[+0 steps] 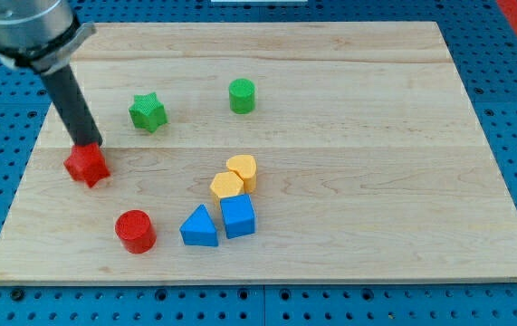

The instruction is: Push the red star bottom left of the board

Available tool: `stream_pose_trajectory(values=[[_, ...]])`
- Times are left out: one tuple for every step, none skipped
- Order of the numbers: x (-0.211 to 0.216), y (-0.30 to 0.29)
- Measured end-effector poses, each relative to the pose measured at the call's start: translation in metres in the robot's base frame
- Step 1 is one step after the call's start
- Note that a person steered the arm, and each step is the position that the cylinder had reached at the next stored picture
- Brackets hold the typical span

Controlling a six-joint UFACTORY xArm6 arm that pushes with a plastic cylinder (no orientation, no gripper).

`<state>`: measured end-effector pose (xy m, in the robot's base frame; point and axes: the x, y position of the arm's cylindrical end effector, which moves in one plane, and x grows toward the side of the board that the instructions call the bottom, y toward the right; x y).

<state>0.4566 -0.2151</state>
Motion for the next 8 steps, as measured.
stream_pose_trajectory(values=[[0.042,0.003],[0.038,0.035],[0.060,0.028],[0.058,0.029],[0.044,0.026],[0.053,-0.009],[0.057,-0.014],[0.061,-0.009]])
